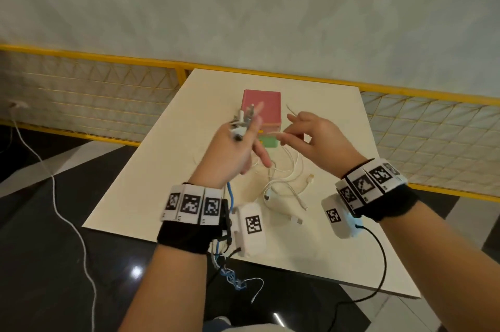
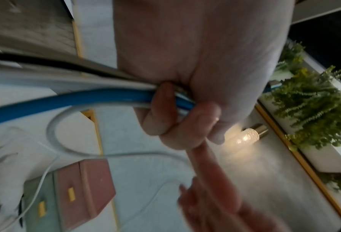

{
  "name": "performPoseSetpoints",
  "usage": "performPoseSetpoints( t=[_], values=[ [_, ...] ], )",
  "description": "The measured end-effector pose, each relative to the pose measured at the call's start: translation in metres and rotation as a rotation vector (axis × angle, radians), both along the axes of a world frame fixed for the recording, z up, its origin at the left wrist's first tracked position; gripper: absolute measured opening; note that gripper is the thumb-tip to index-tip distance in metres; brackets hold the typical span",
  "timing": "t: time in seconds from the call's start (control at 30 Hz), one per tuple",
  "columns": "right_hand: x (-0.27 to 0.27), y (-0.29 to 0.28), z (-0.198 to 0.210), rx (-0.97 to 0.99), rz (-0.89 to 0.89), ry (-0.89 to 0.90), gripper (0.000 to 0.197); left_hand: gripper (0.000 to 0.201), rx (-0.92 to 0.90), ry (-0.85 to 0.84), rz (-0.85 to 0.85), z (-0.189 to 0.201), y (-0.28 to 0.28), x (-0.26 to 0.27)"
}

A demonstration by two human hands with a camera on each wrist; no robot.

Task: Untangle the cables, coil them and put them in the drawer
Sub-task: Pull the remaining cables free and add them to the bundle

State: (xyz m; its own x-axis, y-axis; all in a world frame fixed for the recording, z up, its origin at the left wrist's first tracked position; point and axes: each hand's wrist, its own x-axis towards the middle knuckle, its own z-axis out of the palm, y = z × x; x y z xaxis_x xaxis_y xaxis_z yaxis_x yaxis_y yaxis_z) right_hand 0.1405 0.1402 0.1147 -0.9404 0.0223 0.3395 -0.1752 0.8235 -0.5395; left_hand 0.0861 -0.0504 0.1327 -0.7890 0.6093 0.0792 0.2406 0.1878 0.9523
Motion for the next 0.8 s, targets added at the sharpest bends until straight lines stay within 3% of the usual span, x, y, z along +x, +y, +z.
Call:
performPoseSetpoints(
  t=[0.13, 0.2, 0.3, 0.4, 0.5, 0.6, 0.67, 0.77, 0.8],
  values=[
    [-0.003, -0.006, 0.019, 0.110, 0.051, 0.139, 0.016, 0.036, -0.082, -0.024, -0.029, -0.009, 0.011, 0.005],
    [-0.004, 0.005, 0.015, 0.128, 0.027, 0.124, 0.020, 0.032, 0.044, -0.056, 0.142, -0.007, 0.008, 0.000],
    [0.002, 0.025, 0.000, 0.006, -0.108, -0.032, 0.022, 0.032, 0.262, -0.060, 0.470, 0.008, -0.009, -0.013],
    [0.011, 0.031, -0.009, -0.051, -0.141, -0.109, 0.023, 0.033, 0.200, -0.013, 0.545, 0.012, -0.025, -0.024],
    [0.017, 0.018, 0.003, 0.005, -0.111, -0.106, 0.020, 0.034, 0.166, 0.058, 0.474, 0.009, -0.020, -0.012],
    [0.021, -0.002, 0.023, 0.049, -0.040, -0.102, 0.019, 0.042, 0.078, 0.132, 0.154, 0.008, -0.006, 0.004],
    [0.024, -0.012, 0.035, 0.043, -0.018, -0.066, 0.019, 0.030, -0.026, 0.159, 0.021, 0.007, 0.001, 0.009],
    [0.030, -0.010, 0.044, 0.102, -0.043, -0.037, 0.022, 0.042, -0.009, 0.120, 0.110, 0.010, -0.003, 0.011],
    [0.031, -0.007, 0.042, 0.163, -0.059, -0.057, 0.024, 0.037, 0.051, 0.083, 0.186, 0.011, -0.007, 0.010]
  ],
)
